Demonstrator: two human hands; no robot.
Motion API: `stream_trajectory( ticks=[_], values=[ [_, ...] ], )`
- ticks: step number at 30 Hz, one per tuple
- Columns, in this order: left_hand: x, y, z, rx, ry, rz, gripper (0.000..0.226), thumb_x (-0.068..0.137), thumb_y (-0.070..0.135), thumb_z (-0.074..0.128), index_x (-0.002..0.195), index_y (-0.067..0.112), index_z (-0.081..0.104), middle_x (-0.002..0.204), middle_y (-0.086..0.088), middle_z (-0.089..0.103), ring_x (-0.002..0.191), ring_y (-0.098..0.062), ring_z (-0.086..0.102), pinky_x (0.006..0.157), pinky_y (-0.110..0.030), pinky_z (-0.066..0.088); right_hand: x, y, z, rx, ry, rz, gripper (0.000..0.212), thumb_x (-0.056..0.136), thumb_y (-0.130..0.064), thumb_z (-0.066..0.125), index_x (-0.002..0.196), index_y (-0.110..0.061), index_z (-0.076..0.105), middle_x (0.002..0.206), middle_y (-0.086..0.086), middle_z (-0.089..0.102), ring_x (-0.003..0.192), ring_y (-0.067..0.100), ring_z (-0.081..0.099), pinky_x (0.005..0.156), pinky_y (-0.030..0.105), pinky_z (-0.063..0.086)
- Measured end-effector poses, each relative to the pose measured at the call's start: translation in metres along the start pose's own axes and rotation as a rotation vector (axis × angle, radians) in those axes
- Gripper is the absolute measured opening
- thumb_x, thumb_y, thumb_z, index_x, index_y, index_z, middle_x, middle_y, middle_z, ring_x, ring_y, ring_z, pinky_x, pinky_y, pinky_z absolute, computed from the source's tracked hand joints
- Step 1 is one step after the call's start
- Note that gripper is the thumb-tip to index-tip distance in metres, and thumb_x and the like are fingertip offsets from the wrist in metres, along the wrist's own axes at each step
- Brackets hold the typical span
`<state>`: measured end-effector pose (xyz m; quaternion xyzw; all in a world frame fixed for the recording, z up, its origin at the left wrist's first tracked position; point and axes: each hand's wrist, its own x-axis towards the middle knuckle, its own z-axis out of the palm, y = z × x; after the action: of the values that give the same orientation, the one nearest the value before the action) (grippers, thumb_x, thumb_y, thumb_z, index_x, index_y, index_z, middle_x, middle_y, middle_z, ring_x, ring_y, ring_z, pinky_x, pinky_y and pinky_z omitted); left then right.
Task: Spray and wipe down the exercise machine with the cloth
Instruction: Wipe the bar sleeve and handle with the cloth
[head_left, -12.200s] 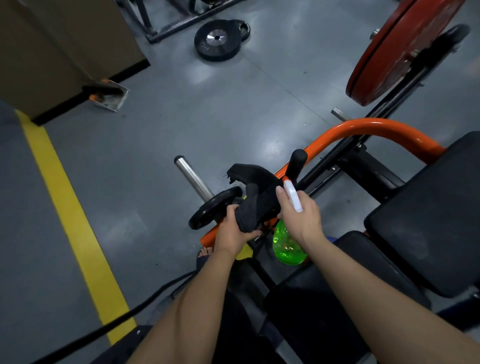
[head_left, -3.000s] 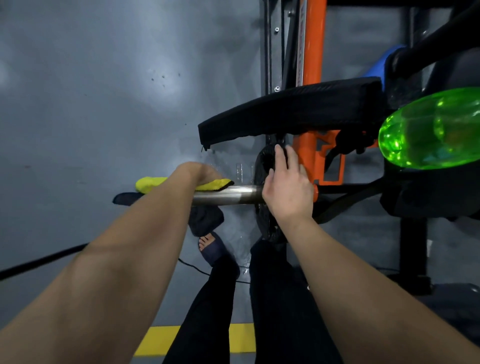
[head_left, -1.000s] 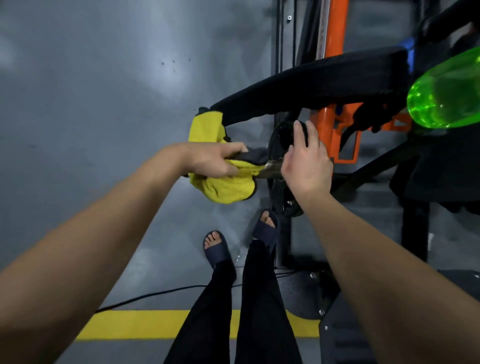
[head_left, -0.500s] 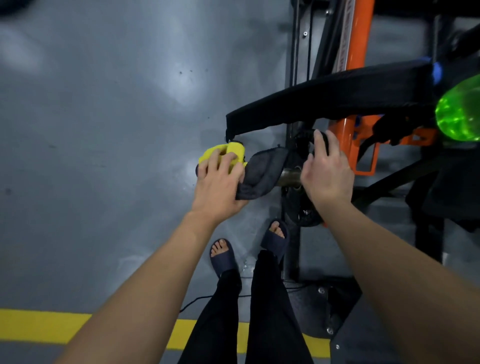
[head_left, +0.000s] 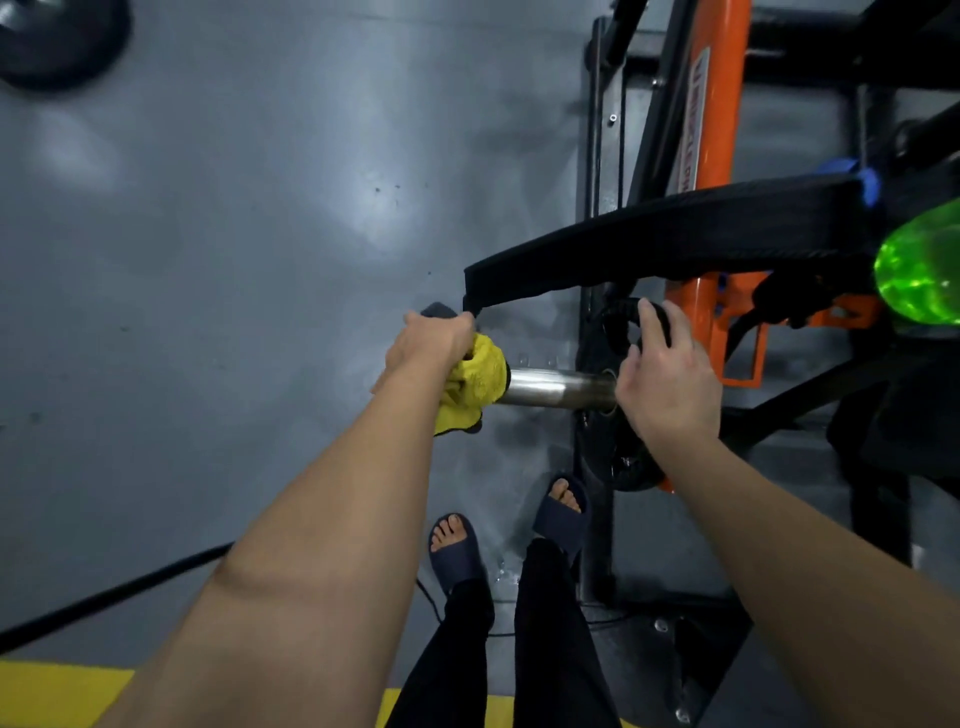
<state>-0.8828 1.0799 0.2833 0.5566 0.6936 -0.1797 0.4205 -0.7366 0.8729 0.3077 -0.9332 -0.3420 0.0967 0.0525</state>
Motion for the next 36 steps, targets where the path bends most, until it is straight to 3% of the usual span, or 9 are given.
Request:
stream_trajectory(
  ticks=[4, 8, 11, 16, 20, 24, 29, 34, 36],
  values=[
    [-0.013, -0.012, 0.001, 0.052, 0.063, 0.301, 0.045, 0.081, 0.056, 0.044, 0.110, 0.026, 0.063, 0.113, -0.008, 0.070, 0.109, -0.036, 0.063, 0.093, -0.040, 0.049, 0.001, 0.000, 0.001, 0.019, 0.011, 0.005, 0.058, 0.097, -0.017, 0.058, 0.152, -0.017, 0.041, 0.156, 0.009, 0.040, 0.117, 0.036, 0.058, 0.081, 0.047, 0.056],
    [-0.033, -0.053, 0.008, -0.387, 0.095, 0.428, 0.030, 0.072, 0.050, 0.052, 0.091, 0.030, 0.064, 0.088, 0.006, 0.070, 0.088, -0.023, 0.065, 0.085, -0.045, 0.056, 0.002, 0.002, 0.000, 0.017, 0.008, 0.015, 0.058, 0.097, -0.018, 0.058, 0.153, -0.017, 0.041, 0.156, 0.008, 0.040, 0.116, 0.034, 0.058, 0.079, 0.045, 0.055],
    [-0.034, -0.052, 0.019, -0.578, 0.192, 0.319, 0.020, 0.075, 0.046, 0.055, 0.083, 0.031, 0.065, 0.080, 0.010, 0.068, 0.082, -0.018, 0.065, 0.084, -0.044, 0.056, 0.002, 0.002, 0.000, 0.026, 0.016, 0.012, 0.058, 0.097, -0.018, 0.058, 0.153, -0.017, 0.041, 0.155, 0.008, 0.041, 0.116, 0.035, 0.058, 0.079, 0.046, 0.056],
    [-0.022, -0.033, 0.018, -0.730, 0.281, -0.040, 0.051, 0.078, 0.055, 0.044, 0.108, 0.022, 0.069, 0.108, -0.006, 0.072, 0.105, -0.034, 0.064, 0.098, -0.048, 0.052, 0.002, 0.002, 0.000, 0.042, 0.004, 0.023, 0.058, 0.098, -0.018, 0.057, 0.154, -0.018, 0.040, 0.157, 0.008, 0.039, 0.121, 0.035, 0.057, 0.083, 0.047, 0.055],
    [-0.023, -0.009, 0.029, -0.063, 0.355, 0.082, 0.052, 0.098, 0.049, 0.038, 0.134, 0.013, 0.049, 0.131, -0.018, 0.062, 0.120, -0.045, 0.057, 0.100, -0.051, 0.042, 0.001, 0.001, 0.000, 0.043, 0.009, 0.027, 0.059, 0.097, -0.018, 0.058, 0.154, -0.019, 0.041, 0.158, 0.009, 0.040, 0.121, 0.034, 0.057, 0.080, 0.045, 0.056],
    [-0.046, 0.003, 0.065, 0.497, 0.368, 0.470, 0.053, 0.096, 0.053, 0.033, 0.133, 0.019, 0.051, 0.118, -0.013, 0.070, 0.111, -0.037, 0.061, 0.094, -0.049, 0.034, 0.001, 0.000, 0.001, 0.036, 0.017, 0.026, 0.059, 0.096, -0.018, 0.059, 0.153, -0.018, 0.043, 0.157, 0.009, 0.041, 0.118, 0.034, 0.059, 0.077, 0.045, 0.057],
    [-0.081, -0.002, 0.129, 0.676, 0.223, 0.913, 0.062, 0.085, 0.052, 0.036, 0.129, 0.018, 0.063, 0.111, -0.015, 0.067, 0.097, -0.038, 0.059, 0.095, -0.054, 0.039, 0.003, 0.003, 0.004, 0.049, 0.018, 0.027, 0.059, 0.094, -0.017, 0.060, 0.152, -0.018, 0.045, 0.157, 0.010, 0.041, 0.119, 0.036, 0.059, 0.081, 0.045, 0.056],
    [-0.076, 0.002, 0.132, 0.678, 0.291, 0.985, 0.058, 0.088, 0.051, 0.039, 0.126, 0.016, 0.066, 0.102, -0.014, 0.067, 0.090, -0.037, 0.060, 0.086, -0.049, 0.043, 0.004, 0.005, 0.002, 0.107, 0.027, 0.007, 0.057, 0.095, -0.015, 0.060, 0.151, -0.017, 0.048, 0.157, 0.011, 0.042, 0.123, 0.036, 0.058, 0.090, 0.045, 0.054],
    [-0.073, 0.026, 0.121, 0.691, 0.164, 0.915, 0.055, 0.097, 0.051, 0.031, 0.125, 0.017, 0.064, 0.101, -0.014, 0.071, 0.091, -0.038, 0.066, 0.079, -0.044, 0.043, 0.005, 0.006, 0.002, 0.116, 0.015, 0.006, 0.058, 0.094, -0.015, 0.060, 0.151, -0.016, 0.047, 0.157, 0.012, 0.041, 0.124, 0.036, 0.057, 0.091, 0.046, 0.054]
  ],
)
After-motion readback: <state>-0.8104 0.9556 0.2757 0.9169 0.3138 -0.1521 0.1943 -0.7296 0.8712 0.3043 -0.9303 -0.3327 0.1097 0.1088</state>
